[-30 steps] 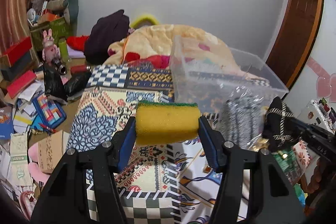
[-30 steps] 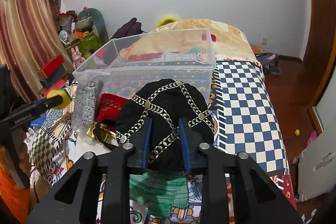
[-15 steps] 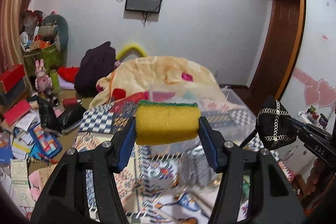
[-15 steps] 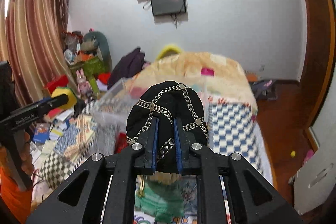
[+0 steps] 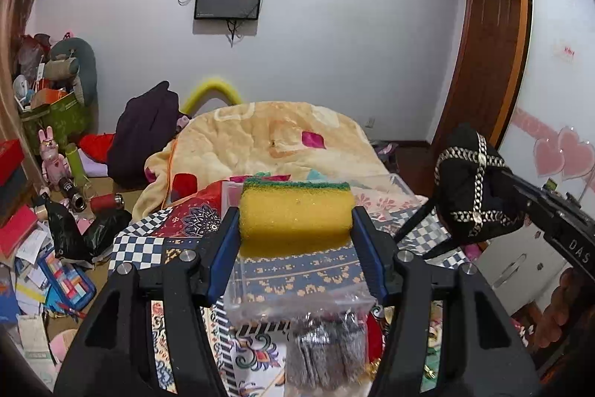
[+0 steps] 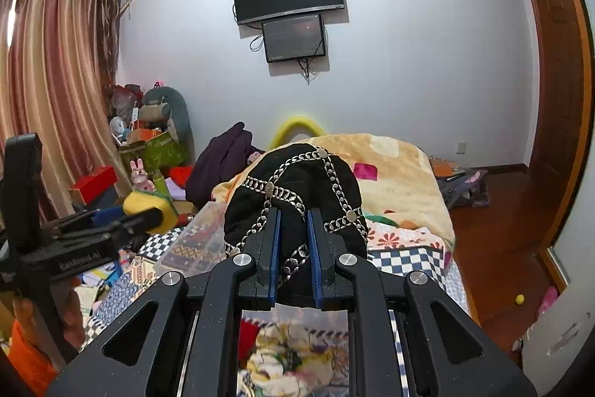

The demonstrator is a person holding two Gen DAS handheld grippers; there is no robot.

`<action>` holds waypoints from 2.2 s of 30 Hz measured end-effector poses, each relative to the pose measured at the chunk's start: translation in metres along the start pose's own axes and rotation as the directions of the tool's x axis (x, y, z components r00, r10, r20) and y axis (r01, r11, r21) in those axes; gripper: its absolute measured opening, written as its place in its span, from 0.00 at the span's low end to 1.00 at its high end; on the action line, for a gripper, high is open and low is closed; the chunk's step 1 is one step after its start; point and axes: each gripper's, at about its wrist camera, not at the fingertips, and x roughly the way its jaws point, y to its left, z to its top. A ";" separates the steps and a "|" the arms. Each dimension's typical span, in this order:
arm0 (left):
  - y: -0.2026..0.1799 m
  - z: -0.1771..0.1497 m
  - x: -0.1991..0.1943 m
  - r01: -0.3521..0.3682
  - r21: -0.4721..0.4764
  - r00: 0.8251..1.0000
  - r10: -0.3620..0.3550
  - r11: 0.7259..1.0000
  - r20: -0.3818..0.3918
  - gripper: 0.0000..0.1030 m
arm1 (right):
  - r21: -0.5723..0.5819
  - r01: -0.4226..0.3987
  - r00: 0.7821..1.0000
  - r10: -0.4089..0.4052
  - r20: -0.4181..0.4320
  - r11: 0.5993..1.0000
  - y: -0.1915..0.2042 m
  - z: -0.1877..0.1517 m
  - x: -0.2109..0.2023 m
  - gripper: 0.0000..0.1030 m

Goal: Organize soft objects
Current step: 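Lower the sponge into the clear box with the left tool while the right tool drops the cap in, then grasp the bagged grey knit item with the left tool while the right tool grasps the floral scrunchie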

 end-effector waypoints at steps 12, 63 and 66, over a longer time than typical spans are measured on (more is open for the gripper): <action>0.000 -0.004 0.073 -0.008 0.024 0.984 0.013 1.000 -0.179 0.56 | -0.048 0.010 0.991 -0.016 -0.129 0.999 0.003 -0.013 0.047 0.12; -0.012 -0.037 -0.008 0.050 0.024 0.993 -0.047 0.998 -0.108 0.87 | -0.072 -0.003 0.984 -0.010 -0.176 0.997 0.000 -0.035 -0.001 0.70; -0.014 -0.049 -0.005 0.046 0.024 0.990 -0.042 0.999 -0.137 0.87 | -0.053 -0.015 0.977 0.003 -0.214 0.998 -0.001 -0.047 0.002 0.70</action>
